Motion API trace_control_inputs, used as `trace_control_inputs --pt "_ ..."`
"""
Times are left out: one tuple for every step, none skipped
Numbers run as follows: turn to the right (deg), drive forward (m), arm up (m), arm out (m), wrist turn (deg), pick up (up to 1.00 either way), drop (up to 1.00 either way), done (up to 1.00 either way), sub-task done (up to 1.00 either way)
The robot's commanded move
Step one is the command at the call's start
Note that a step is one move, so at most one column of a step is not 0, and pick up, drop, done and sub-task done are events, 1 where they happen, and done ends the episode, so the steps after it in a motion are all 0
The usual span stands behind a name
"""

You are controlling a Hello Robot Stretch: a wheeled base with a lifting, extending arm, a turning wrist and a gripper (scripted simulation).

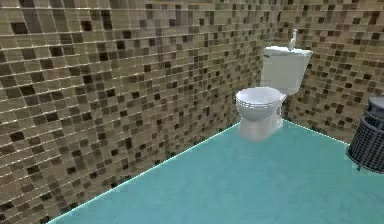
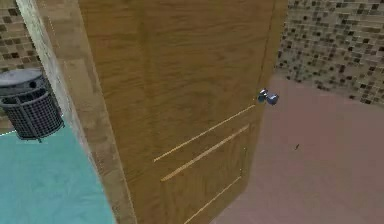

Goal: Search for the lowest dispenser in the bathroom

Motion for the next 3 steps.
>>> trace_control_inputs --pt "0.0 0.4 0.0 0.0 0.0 0.0 0.0 0.0 0.0" --pt "39.0 0.0 0.0 0.0 0.0 0.0 0.0 0.0 0.0" --pt "0.0 1.0 0.0 0.0 0.0 0.0 0.0 0.0 0.0"
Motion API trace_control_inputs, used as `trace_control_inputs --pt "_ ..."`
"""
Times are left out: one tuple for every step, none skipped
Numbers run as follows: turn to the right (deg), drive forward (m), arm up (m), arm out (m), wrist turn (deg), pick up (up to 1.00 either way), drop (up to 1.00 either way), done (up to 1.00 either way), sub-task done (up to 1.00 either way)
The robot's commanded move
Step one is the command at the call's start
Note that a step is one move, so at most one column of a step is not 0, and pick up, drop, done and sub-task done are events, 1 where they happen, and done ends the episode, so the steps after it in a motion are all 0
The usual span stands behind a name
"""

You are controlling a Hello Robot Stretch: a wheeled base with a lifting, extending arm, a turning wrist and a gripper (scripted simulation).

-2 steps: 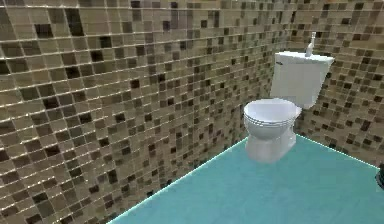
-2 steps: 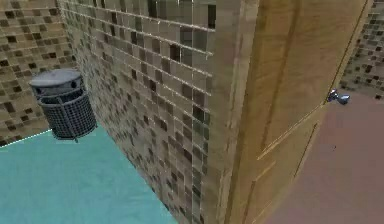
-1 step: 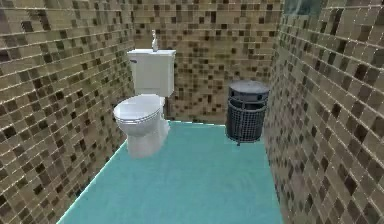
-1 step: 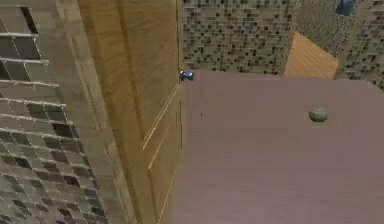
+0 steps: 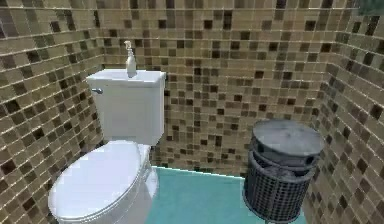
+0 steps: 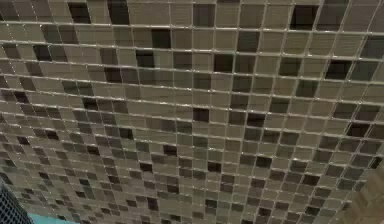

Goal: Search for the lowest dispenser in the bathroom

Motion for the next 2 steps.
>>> trace_control_inputs --pt "0.0 0.75 0.0 0.0 0.0 0.0 0.0 0.0 0.0" --pt "-45.0 0.0 0.0 0.0 0.0 0.0 0.0 0.0 0.0"
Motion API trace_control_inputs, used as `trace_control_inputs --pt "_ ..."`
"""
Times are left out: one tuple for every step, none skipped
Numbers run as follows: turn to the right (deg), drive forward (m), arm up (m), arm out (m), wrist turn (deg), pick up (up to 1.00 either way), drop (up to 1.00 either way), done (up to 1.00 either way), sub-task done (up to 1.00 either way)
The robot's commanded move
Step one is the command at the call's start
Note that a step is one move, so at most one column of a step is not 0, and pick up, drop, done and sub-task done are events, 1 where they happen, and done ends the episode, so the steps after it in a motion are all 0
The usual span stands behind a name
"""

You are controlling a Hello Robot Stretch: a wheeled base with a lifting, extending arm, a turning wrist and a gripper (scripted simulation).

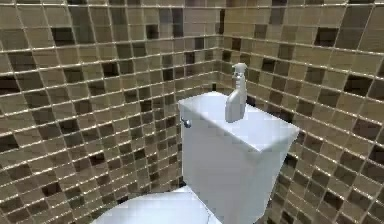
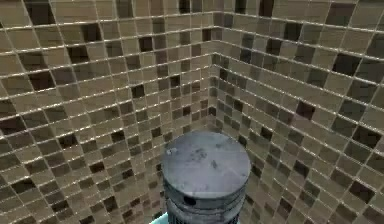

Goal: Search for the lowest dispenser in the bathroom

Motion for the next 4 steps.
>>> trace_control_inputs --pt "-45.0 0.0 0.0 0.0 0.0 0.0 0.0 0.0 0.0" --pt "-45.0 0.0 0.0 0.0 0.0 0.0 0.0 0.0 0.0" --pt "-36.0 0.0 0.0 0.0 0.0 0.0 0.0 0.0 0.0" --pt "0.0 1.0 0.0 0.0 0.0 0.0 0.0 0.0 0.0"
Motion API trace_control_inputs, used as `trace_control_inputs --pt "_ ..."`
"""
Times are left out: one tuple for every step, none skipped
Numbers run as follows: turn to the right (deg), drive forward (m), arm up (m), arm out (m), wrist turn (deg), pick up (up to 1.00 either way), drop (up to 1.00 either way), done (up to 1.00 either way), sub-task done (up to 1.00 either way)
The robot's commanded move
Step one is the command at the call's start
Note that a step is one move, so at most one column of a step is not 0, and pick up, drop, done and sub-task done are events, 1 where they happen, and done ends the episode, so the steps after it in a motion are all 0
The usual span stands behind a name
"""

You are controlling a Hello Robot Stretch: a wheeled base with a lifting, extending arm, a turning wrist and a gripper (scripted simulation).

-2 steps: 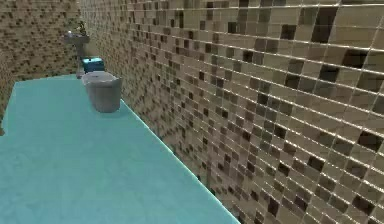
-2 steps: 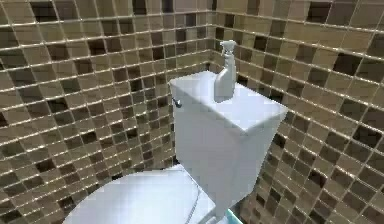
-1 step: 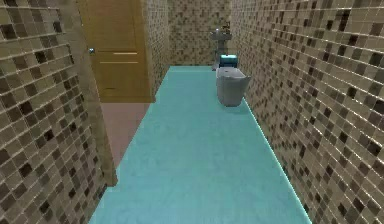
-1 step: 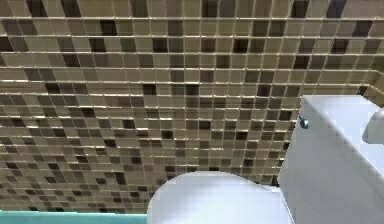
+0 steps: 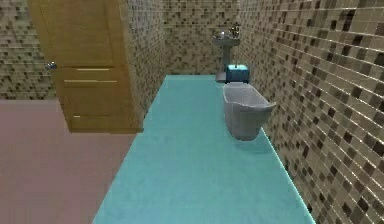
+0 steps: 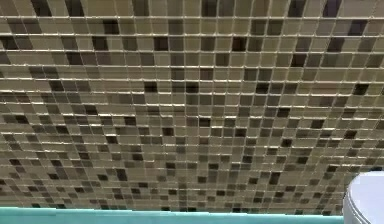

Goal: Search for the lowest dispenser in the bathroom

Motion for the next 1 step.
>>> trace_control_inputs --pt "0.0 1.0 0.0 0.0 0.0 0.0 0.0 0.0 0.0"
